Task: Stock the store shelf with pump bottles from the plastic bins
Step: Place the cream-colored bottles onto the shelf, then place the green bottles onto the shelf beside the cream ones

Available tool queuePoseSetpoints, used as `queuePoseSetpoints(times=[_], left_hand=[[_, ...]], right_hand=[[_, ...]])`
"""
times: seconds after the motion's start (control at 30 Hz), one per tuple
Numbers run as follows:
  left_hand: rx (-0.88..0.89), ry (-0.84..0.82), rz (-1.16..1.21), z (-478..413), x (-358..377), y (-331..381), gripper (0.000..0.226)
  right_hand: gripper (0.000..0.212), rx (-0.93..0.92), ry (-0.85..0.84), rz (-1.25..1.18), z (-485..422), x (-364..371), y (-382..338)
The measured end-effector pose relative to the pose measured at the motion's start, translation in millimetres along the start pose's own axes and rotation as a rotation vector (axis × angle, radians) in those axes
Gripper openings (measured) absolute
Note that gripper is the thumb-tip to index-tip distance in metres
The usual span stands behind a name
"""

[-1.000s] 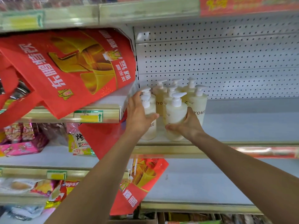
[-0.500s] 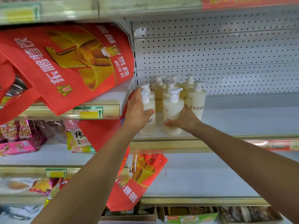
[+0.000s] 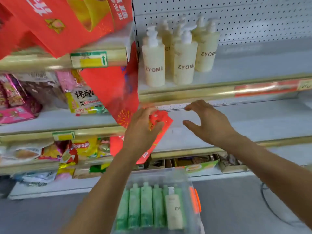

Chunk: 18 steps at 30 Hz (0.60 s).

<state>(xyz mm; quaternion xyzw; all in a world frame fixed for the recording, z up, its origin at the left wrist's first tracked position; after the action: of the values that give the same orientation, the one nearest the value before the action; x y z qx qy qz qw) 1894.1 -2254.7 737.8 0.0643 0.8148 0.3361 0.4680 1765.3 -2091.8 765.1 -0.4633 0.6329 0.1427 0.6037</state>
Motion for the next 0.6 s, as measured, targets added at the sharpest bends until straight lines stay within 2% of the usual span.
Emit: queuePoseSetpoints(times=[0.07,0.2,0.33,0.43,0.6], left_hand=[[-0.113,-0.120,0.085,39.9,19.2,-29.4,0.040],[-0.465,-0.342,0.253,118.8,66.8,-85.2,0.036],[-0.699,-0.423,0.293,178.6,114.4,-127.9,0.037],[-0.866,-0.454,0.251,212.2,147.0,-158.9,0.048],[-1.006,-0.518,0.147,242.4,188.0,-199.8,0.069]], right_hand=[[0.041,0.067,-0.125,-0.070,27.9,42.0,5.9],[0.047,0.298,-0.491,-0.218,77.7,134.8,27.3],[0.055,0.535,-0.790,-0.323,119.8,217.4,51.6],[0.062,0.672,-0.890,-0.327,139.6,270.0,64.6],[0.065,0.801,-0.924,-0.300,164.5,339.2,76.8]])
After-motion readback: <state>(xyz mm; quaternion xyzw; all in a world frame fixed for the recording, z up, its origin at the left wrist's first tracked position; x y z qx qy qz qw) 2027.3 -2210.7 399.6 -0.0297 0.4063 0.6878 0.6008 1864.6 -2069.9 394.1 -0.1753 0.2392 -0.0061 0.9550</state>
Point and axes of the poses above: each hand's wrist, its own z-axis away from the middle knuckle, its own x-axis out of the palm, y = z × x, the point moved 2 cm from there along -z, towards the middle knuckle, and after that the axes turned 2 degrees about x, right-handed, at the moved point
